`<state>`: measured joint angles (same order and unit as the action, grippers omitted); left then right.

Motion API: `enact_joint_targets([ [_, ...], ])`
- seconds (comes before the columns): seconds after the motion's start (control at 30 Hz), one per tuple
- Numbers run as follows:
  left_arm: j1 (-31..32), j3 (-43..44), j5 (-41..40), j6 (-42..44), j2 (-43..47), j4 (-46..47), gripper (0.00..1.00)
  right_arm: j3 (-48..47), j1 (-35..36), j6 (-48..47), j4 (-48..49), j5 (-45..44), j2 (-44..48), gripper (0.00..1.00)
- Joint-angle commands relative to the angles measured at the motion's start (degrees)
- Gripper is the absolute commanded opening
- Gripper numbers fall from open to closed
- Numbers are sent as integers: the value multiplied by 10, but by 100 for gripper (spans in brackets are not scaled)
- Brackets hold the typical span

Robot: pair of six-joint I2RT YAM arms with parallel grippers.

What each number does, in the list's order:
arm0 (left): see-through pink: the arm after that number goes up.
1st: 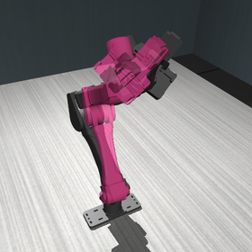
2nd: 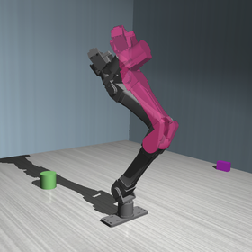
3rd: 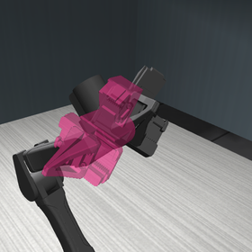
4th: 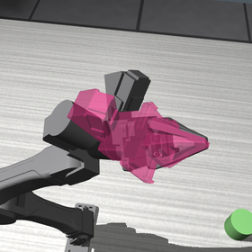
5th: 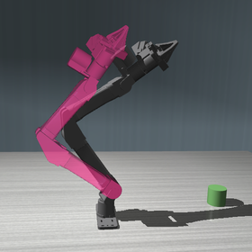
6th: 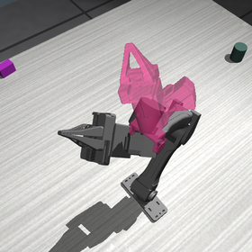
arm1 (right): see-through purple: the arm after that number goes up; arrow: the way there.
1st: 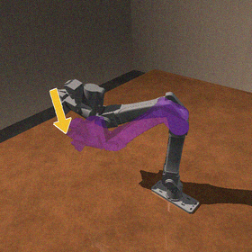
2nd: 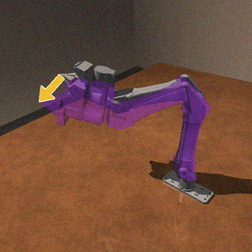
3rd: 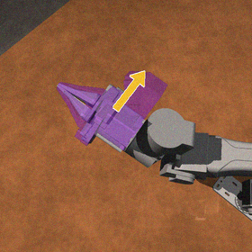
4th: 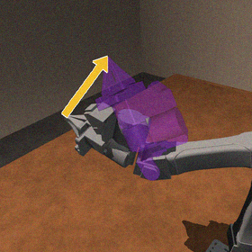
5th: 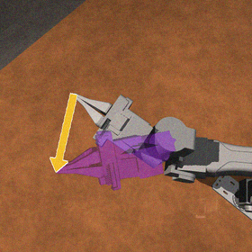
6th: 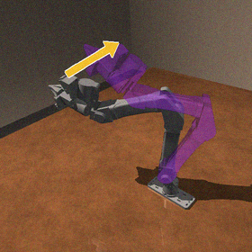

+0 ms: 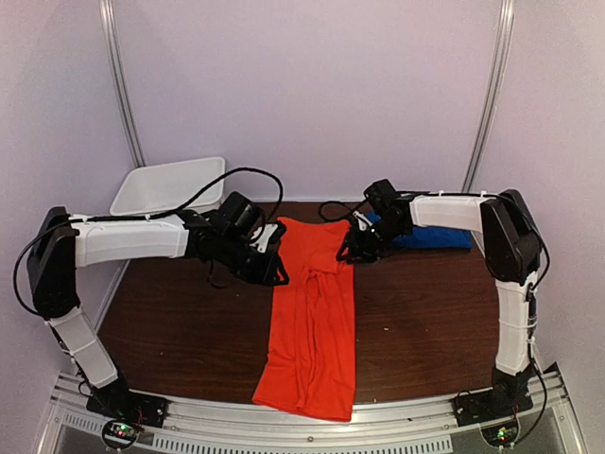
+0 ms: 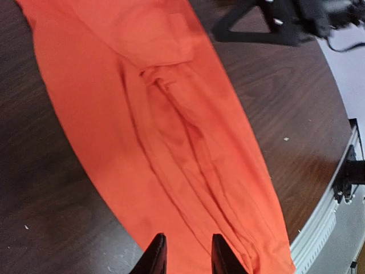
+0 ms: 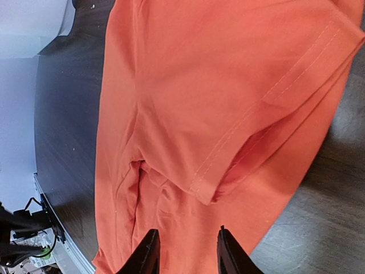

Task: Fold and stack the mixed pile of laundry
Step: Move the rectangle-folded T-shirt to the center of the board.

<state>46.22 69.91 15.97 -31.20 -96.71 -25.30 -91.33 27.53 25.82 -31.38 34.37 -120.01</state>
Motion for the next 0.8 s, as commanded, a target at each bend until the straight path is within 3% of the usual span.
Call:
enact_joint_targets([
  [0.0, -10, 29, -17, -6, -80, 31, 27, 21, 16, 21, 32, 9, 16, 33],
  [0.13, -26, 57, -22, -21, -135, 46, 26, 27, 16, 22, 42, -5, -1, 30],
  [0.4, -83, 75, -59, -67, -205, 49, 24, -67, -14, -3, 11, -53, -105, 25],
  [0.63, -126, 162, -60, -79, -290, 34, 24, -257, -43, -14, -22, -53, -222, 25],
  [0.77, -135, 208, -52, -57, -282, 28, 28, -361, -51, -19, -53, -36, -250, 32],
])
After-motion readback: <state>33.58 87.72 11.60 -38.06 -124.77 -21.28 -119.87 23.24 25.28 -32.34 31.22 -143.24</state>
